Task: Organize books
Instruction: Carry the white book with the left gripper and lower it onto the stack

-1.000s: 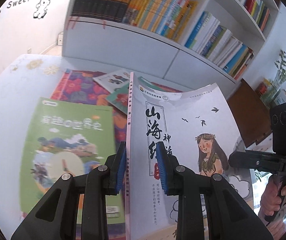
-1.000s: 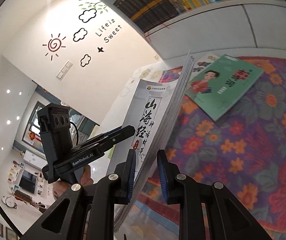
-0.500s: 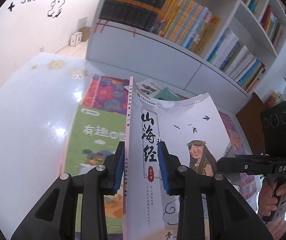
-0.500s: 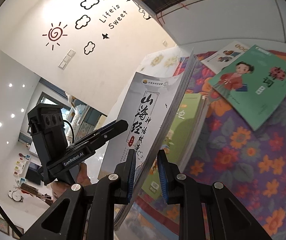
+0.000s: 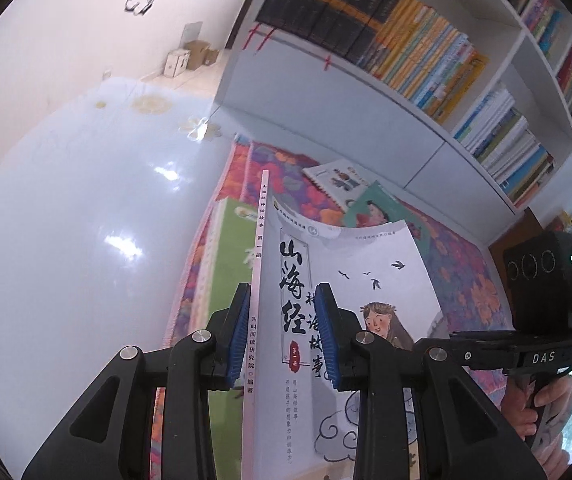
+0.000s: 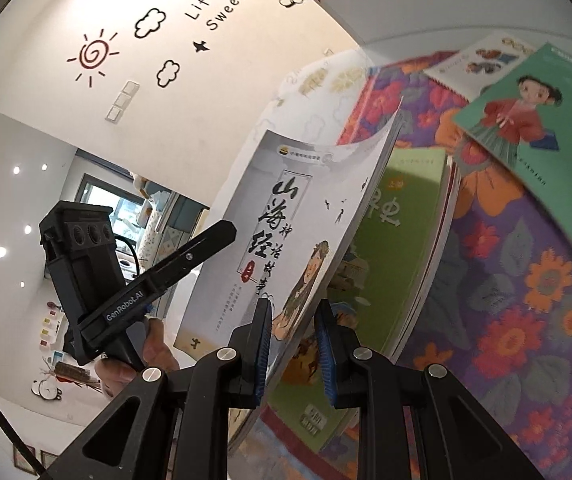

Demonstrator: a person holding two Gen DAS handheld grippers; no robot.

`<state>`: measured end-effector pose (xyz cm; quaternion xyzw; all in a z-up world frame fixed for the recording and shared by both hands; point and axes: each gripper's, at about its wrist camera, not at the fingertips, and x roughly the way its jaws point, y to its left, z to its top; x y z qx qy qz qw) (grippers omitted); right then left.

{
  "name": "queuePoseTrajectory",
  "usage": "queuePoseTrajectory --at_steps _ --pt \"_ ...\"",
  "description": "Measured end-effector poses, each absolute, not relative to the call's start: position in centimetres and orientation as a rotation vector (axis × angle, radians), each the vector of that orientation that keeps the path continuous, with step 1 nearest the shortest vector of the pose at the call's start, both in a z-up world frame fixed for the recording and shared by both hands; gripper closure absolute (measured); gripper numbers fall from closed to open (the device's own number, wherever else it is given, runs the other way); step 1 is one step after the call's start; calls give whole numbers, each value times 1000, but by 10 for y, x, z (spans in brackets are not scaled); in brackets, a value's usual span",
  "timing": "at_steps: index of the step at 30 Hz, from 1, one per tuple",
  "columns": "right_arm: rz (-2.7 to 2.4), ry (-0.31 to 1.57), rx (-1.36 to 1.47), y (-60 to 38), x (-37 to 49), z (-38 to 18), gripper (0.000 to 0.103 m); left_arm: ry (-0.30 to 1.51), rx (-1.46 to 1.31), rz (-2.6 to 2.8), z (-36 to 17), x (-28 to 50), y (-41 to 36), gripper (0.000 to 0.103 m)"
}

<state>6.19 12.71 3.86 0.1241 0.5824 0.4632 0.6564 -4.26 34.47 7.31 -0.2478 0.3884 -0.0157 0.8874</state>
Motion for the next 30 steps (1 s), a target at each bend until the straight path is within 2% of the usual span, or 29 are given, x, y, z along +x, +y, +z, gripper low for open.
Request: queuePoseTrajectory --at_steps 12,28,29,30 --pt "983 1290 185 131 67 23 81 861 -521 34 47 -36 357 75" --pt "914 1267 97 132 52 30 80 910 -275 188 53 -33 327 66" --pt "899 1281 121 128 54 31 77 904 -259 208 55 -34 326 66" --pt "893 1287 136 125 55 32 69 895 -241 228 59 -37 325 66"
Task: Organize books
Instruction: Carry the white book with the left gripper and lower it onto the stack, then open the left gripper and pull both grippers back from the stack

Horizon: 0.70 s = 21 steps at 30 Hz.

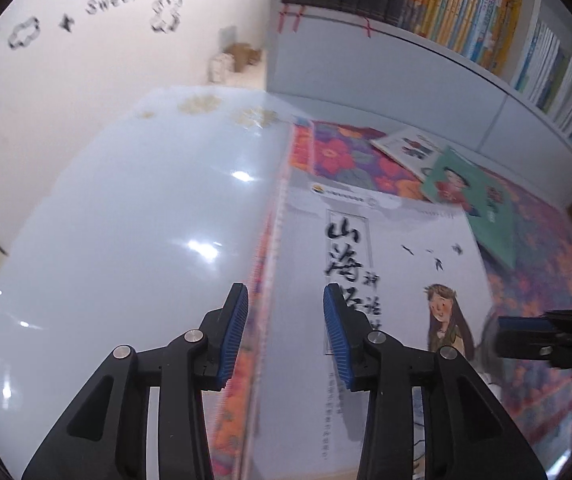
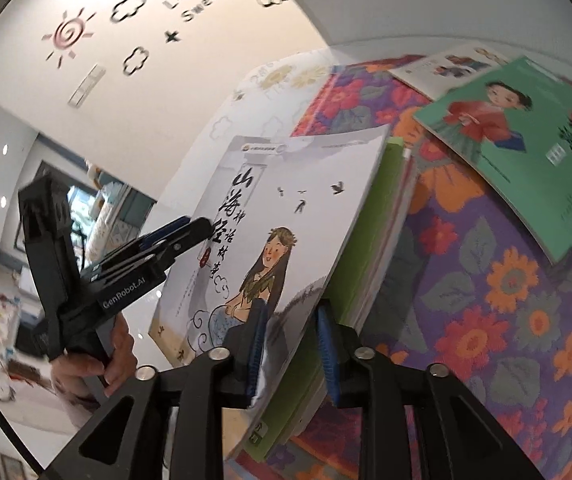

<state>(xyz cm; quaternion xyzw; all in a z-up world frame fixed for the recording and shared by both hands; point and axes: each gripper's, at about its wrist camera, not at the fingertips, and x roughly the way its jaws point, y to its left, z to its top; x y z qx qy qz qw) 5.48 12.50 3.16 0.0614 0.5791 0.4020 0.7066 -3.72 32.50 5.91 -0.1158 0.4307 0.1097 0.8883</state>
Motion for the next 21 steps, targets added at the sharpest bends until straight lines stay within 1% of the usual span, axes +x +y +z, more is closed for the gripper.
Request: queuePoseTrajectory --at_steps 1,2,3,5,12,14,18,21 --pt "884 1289 155 120 55 34 63 885 -228 239 64 -41 323 62" --pt "872 1284 163 113 55 37 54 876 -225 240 68 -46 322 57" --pt "866 1266 165 106 53 43 54 863 -225 237 73 -50 320 54" --pt "860 1240 151 90 47 54 53 830 -227 232 85 -59 314 45" --pt "764 1166 189 13 24 95 50 745 -184 164 132 -85 262 41" --pt "728 1138 214 -15 12 110 49 730 -171 123 141 -88 241 37" --pt "675 1084 253 -67 -15 138 48 720 -152 21 157 -94 195 36" --pt "634 1031 274 -104 -40 162 48 664 -101 -20 182 -106 155 36"
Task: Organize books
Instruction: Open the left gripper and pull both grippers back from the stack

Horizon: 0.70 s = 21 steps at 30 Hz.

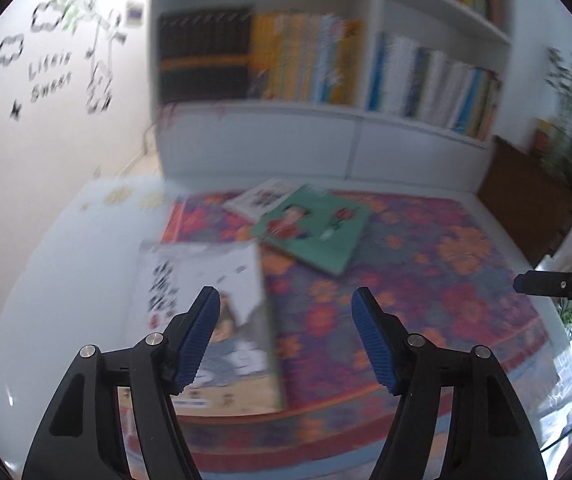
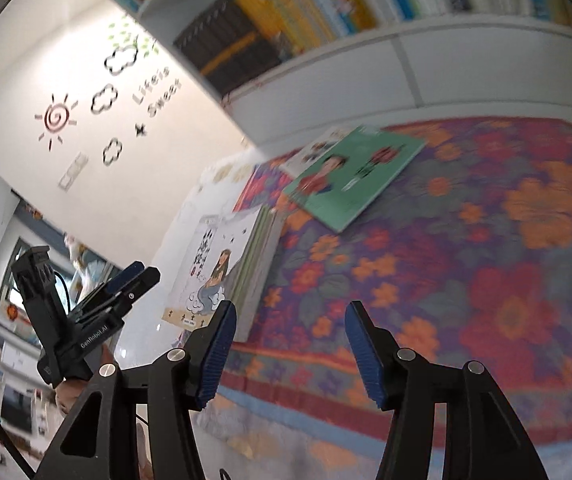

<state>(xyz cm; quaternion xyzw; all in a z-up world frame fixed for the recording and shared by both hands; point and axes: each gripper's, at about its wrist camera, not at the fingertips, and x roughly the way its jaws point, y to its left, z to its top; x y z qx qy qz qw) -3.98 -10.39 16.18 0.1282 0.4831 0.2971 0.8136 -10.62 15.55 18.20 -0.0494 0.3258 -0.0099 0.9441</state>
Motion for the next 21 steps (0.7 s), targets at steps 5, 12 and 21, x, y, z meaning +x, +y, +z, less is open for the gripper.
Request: queuePoseTrajectory --at_steps 5,12,21 --pt "617 917 275 -167 -90 231 48 581 -43 -52 225 -142 108 36" --pt "618 773 195 -269 -157 359 20 528 -29 -7 256 -192 77 35" --pt "522 736 103 -279 -207 279 11 567 -27 4 211 -187 60 29"
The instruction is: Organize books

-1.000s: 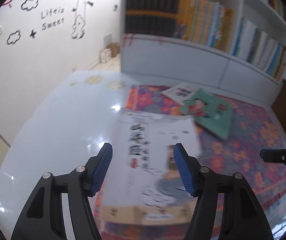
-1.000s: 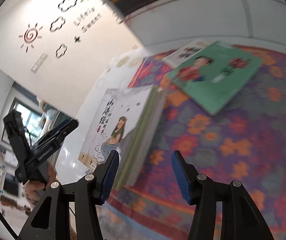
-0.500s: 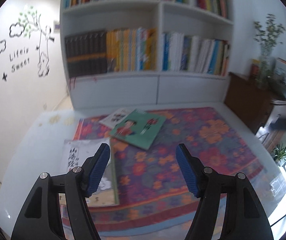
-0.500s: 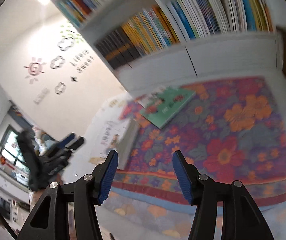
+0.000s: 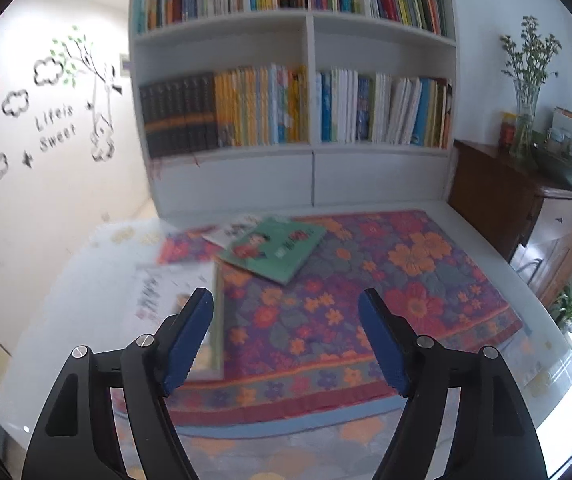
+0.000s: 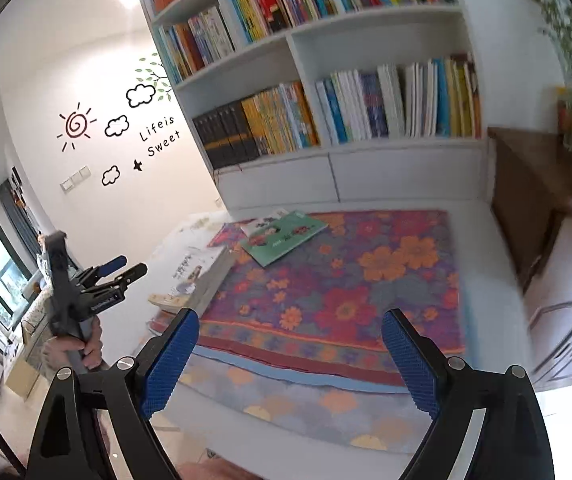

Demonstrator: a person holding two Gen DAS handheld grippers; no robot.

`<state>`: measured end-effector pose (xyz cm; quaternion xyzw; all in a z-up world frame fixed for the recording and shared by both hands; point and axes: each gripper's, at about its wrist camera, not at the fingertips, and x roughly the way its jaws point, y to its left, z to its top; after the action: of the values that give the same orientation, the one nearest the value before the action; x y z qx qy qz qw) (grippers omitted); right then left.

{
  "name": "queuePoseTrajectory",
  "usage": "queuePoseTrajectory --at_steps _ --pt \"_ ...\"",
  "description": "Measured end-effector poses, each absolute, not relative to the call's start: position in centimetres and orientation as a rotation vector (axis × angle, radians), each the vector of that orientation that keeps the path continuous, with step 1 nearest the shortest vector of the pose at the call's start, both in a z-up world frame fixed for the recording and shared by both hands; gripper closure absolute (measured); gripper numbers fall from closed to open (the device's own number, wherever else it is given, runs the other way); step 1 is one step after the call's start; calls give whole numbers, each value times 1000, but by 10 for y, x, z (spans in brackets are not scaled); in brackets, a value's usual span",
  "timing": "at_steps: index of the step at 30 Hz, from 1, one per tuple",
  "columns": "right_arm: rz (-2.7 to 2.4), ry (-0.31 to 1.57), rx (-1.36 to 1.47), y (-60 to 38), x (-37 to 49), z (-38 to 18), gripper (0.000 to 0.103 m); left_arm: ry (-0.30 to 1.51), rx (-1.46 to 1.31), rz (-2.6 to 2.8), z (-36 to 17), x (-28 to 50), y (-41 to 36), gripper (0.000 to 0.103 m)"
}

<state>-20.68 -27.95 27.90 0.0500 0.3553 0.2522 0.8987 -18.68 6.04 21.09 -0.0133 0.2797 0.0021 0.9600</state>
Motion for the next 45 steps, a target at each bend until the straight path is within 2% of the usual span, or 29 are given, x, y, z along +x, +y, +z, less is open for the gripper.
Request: queuePoseTrajectory --at_steps 8,17,22,23,24,29,45 --pt "445 934 138 -196 -97 114 11 652 -73 45 120 -119 45 29" --pt "294 974 -106 -121 4 26 12 830 -161 180 35 -25 63 29" --pt "276 970 -200 -102 44 1 12 891 -145 217 3 6 69 29" --pt "269 965 -208 -100 51 -5 11 891 -141 212 -1 8 68 24" --pt "265 958 -216 -99 56 -10 1 886 -141 207 0 8 68 23" --pt "265 971 -205 -103 61 -12 0 912 -137 154 -4 10 64 1" --pt "270 974 -204 -102 63 -13 0 921 -127 144 -4 12 65 1"
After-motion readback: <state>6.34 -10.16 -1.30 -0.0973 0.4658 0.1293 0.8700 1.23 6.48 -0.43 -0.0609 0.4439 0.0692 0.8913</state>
